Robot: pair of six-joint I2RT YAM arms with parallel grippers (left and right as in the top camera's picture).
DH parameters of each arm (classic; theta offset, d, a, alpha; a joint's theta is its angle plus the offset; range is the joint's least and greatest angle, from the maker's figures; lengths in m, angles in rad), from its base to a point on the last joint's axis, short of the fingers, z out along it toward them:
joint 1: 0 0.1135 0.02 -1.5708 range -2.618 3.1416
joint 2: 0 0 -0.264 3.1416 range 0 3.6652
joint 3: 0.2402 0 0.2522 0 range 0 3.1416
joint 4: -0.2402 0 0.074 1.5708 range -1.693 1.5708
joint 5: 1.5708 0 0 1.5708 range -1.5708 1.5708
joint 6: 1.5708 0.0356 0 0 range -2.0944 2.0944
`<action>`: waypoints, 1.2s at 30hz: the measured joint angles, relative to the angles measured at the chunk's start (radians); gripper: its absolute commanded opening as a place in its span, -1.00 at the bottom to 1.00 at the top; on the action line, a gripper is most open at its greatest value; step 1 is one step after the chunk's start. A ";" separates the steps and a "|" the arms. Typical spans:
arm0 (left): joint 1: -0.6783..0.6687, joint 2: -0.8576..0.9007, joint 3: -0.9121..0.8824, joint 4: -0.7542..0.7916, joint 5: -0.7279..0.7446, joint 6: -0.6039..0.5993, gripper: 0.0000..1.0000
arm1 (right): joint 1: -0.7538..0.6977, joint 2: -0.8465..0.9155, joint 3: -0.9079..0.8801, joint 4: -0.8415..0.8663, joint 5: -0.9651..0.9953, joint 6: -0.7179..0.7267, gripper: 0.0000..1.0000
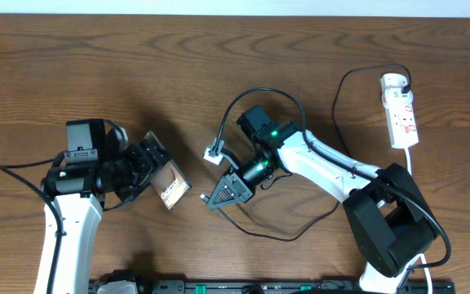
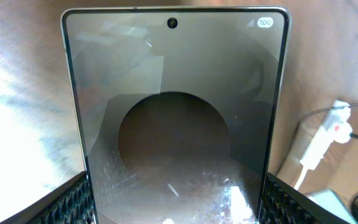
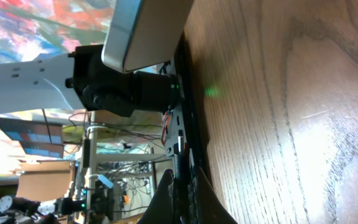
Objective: Plug charger to phone and switch on socket
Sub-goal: 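Bring the connector toward the phone's bottom port held by left gripper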
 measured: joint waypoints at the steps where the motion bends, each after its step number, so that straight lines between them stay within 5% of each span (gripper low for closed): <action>1: 0.000 0.000 0.000 -0.012 -0.016 -0.006 -0.86 | 0.000 0.000 0.000 0.001 0.004 0.006 -0.98; 21: -0.165 0.000 0.000 -0.037 -0.372 -0.152 -0.86 | 0.037 0.000 0.000 0.069 0.054 0.119 -0.98; 36: -0.184 0.000 0.000 -0.020 -0.400 -0.335 -0.86 | 0.042 0.000 0.000 0.139 0.058 0.198 -0.98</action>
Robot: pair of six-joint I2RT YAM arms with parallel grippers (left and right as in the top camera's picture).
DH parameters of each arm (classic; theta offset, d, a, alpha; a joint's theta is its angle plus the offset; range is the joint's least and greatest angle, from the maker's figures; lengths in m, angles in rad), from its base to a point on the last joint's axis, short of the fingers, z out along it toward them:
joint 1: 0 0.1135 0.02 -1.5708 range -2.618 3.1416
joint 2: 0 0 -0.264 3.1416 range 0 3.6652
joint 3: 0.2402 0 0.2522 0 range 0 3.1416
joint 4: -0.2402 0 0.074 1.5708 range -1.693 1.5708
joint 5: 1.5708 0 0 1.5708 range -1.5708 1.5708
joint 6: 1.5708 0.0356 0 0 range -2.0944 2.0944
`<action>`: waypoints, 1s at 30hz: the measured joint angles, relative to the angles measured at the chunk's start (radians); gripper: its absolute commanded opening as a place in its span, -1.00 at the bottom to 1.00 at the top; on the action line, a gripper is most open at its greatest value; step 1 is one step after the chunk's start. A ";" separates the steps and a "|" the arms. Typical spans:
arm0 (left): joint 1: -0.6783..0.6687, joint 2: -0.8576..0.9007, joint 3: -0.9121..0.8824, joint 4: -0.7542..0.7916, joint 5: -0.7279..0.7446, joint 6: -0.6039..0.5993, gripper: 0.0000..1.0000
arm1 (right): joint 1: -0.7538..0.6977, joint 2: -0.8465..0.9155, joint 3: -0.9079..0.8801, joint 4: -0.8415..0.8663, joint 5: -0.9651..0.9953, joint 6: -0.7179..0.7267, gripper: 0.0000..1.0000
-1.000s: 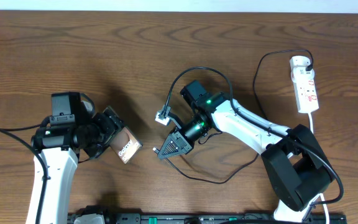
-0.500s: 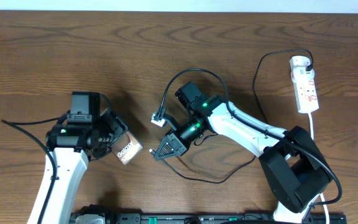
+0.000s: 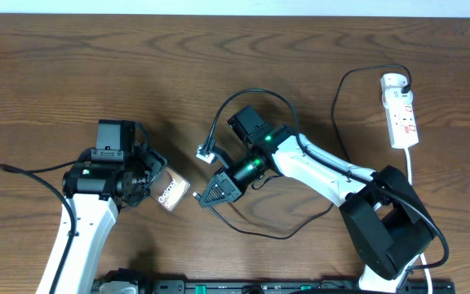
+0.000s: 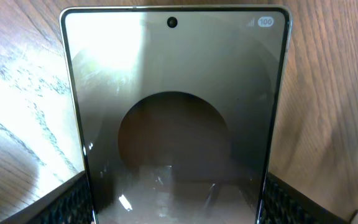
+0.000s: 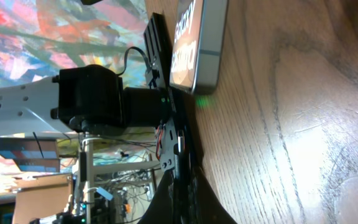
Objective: Plug charger to phone and switch on socket
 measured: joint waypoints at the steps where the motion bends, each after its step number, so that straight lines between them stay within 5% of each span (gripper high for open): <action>1: 0.000 0.000 0.000 0.000 0.001 -0.005 -0.86 | 0.003 0.000 0.000 0.003 0.000 0.006 -0.98; 30: 0.000 0.000 0.000 -0.008 0.027 -0.035 -0.86 | 0.035 0.000 0.000 0.021 0.056 0.071 -0.98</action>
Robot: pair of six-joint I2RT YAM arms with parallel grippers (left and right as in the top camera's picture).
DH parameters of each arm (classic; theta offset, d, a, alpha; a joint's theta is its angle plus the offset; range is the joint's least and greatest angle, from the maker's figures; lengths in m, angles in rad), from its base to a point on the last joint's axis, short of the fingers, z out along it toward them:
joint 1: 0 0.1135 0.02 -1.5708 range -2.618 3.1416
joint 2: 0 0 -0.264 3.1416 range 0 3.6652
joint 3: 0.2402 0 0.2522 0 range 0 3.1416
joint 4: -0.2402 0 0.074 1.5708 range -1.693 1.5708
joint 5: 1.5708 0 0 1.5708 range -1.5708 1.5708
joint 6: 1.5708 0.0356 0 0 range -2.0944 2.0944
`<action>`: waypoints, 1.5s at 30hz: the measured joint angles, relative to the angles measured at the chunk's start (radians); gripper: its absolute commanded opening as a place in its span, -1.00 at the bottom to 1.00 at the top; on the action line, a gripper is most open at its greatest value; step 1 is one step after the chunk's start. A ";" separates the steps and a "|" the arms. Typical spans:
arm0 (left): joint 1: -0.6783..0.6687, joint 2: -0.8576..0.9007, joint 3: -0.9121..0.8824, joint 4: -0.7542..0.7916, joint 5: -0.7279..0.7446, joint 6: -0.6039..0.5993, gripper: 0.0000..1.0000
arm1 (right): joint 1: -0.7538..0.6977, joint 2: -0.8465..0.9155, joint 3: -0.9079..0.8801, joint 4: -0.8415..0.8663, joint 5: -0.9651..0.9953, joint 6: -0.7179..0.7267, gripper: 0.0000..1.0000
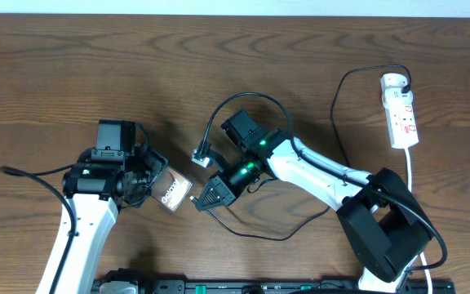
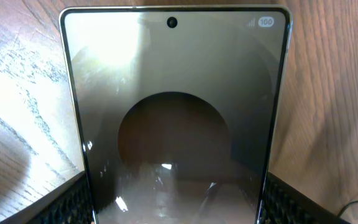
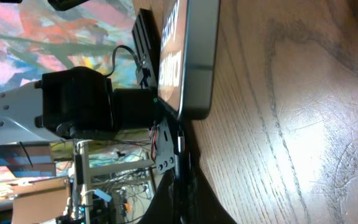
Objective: Plug charger to phone and switch on socket
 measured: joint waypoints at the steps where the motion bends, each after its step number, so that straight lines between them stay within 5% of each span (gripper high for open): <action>1: 0.000 0.000 0.000 -0.002 0.002 0.000 -0.86 | 0.000 0.000 0.000 0.001 0.000 0.000 -0.98; 45: 0.000 0.000 0.000 -0.003 0.007 0.009 -0.85 | 0.051 0.000 0.000 0.047 0.012 0.042 -0.98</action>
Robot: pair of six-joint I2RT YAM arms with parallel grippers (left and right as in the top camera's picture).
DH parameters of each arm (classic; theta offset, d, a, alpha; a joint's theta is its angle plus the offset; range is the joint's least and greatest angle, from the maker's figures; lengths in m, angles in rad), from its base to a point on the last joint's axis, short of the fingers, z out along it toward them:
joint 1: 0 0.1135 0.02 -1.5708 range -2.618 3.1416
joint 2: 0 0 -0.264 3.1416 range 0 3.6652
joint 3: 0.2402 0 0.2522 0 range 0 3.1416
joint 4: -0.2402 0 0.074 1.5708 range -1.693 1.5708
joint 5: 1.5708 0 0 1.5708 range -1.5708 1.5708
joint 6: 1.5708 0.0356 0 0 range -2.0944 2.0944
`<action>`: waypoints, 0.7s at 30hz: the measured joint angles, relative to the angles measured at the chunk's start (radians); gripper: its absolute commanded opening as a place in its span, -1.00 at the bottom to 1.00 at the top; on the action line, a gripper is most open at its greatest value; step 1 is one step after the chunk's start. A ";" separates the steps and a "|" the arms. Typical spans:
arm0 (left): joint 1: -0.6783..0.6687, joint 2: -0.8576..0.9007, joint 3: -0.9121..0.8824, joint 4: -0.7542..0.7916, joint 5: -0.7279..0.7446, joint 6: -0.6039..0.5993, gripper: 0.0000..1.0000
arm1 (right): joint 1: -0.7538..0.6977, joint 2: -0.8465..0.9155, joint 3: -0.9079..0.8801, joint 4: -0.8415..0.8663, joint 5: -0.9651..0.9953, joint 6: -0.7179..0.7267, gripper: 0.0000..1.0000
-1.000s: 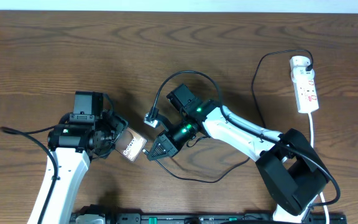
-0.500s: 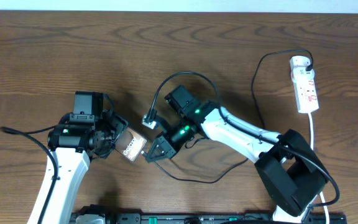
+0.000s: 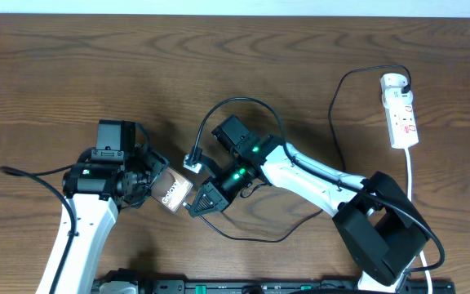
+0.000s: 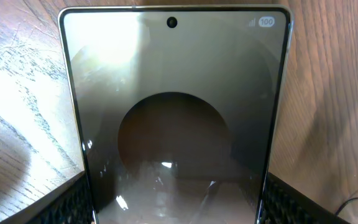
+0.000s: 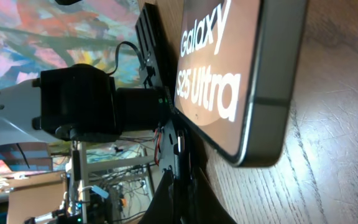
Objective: Plug charger to phone and switch on socket
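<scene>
The phone has a brown back printed "Galaxy S25 Ultra" and is held off the table. My left gripper is shut on its sides. The left wrist view shows its dark screen between my fingers. My right gripper is shut on the end of the black charger cable. It sits just right of the phone's free end and its fingertips are pressed together. The plug itself is hidden. The white socket strip lies far right with the adapter plugged in.
The charger cable runs in loops from the strip across the table to my right arm. A second black cable with a white connector arches over my right wrist. Bare wooden table lies behind both arms.
My right gripper has moved a little left and nearer, to the phone's free end. The phone now fills much more of the right wrist view. The left arm and phone have not moved.
At first my left gripper held the phone further left and my right gripper held the cable end well to its right. The left arm then brought the phone in and stayed. At each later moment the right gripper stood closer, and it is now beside the phone's end.
</scene>
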 measured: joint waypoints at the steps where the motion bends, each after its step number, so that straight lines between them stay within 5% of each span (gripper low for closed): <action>1: 0.000 0.000 0.000 0.000 0.000 0.004 -0.86 | 0.000 0.000 0.000 0.000 0.002 0.000 -0.98; 21: 0.000 0.000 0.000 0.028 0.056 0.064 -0.85 | 0.000 0.000 0.000 -0.001 0.011 0.000 -0.98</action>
